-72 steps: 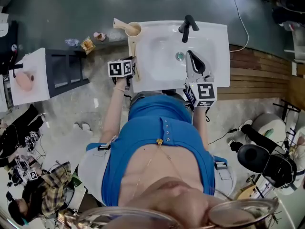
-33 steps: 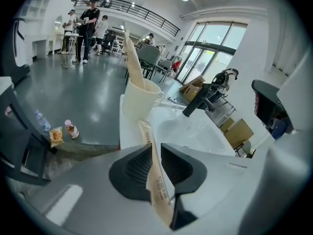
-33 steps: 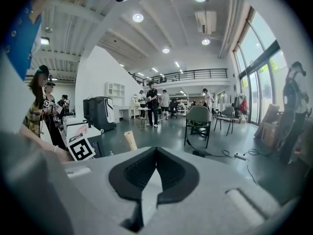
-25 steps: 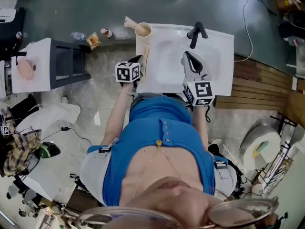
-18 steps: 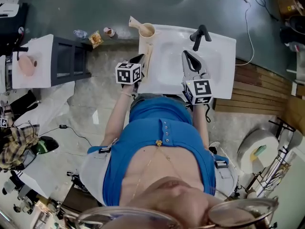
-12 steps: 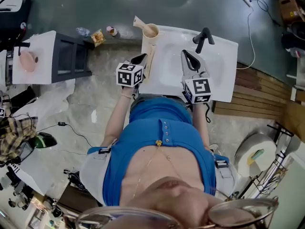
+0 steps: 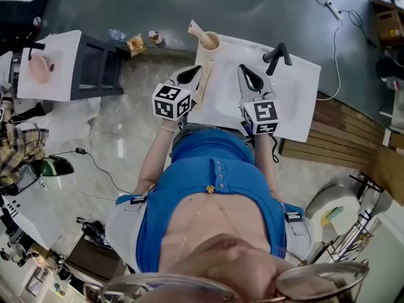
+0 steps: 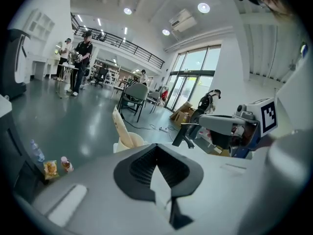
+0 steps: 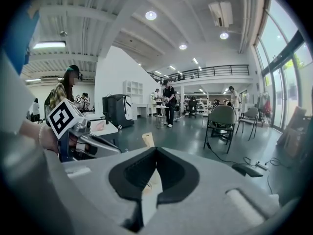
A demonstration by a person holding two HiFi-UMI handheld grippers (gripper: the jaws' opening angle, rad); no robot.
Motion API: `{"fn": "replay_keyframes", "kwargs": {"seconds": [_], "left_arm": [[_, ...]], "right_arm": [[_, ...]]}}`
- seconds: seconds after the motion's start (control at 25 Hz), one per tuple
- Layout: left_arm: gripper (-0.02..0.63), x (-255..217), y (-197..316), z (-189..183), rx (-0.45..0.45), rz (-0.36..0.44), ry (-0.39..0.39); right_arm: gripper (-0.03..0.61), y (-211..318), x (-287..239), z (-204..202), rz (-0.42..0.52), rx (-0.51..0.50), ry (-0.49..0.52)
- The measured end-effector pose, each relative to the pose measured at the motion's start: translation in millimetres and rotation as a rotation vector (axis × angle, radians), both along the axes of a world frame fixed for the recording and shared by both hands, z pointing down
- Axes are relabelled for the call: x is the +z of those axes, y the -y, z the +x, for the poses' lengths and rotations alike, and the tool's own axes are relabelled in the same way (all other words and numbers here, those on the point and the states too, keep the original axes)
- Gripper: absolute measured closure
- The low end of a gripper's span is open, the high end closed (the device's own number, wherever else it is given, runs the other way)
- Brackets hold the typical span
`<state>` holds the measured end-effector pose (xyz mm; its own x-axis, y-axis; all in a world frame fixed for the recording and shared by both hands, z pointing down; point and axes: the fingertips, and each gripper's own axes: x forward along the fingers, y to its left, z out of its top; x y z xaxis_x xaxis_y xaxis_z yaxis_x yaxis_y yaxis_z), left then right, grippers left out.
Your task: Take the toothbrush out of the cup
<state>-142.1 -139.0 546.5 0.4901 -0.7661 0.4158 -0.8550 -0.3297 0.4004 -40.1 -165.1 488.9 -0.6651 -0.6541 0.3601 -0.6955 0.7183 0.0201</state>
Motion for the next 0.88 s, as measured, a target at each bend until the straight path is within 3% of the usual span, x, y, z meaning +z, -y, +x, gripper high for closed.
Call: {"fn": "replay_keyframes", "kwargs": {"seconds": [0.36, 0.56, 0.88], "left_arm": [[0.614, -23.6, -4.2, -13.3, -0.027, 0.101, 0.01], [0.614, -29.0, -11.9, -21.5, -0.031, 0.121, 0.043], [0.614, -40.3, -24.8, -38.1, -0.048, 0.137, 0.006]], "right_arm": [[0.575, 5.7, 5.1, -33.7, -0.007, -0.078, -0.013], [0.575, 8.4, 8.4, -50.3, -0.008, -0.112, -0.03], [0.575, 17.8, 19.8, -69.6, -0.014, -0.134, -0.074]]}}
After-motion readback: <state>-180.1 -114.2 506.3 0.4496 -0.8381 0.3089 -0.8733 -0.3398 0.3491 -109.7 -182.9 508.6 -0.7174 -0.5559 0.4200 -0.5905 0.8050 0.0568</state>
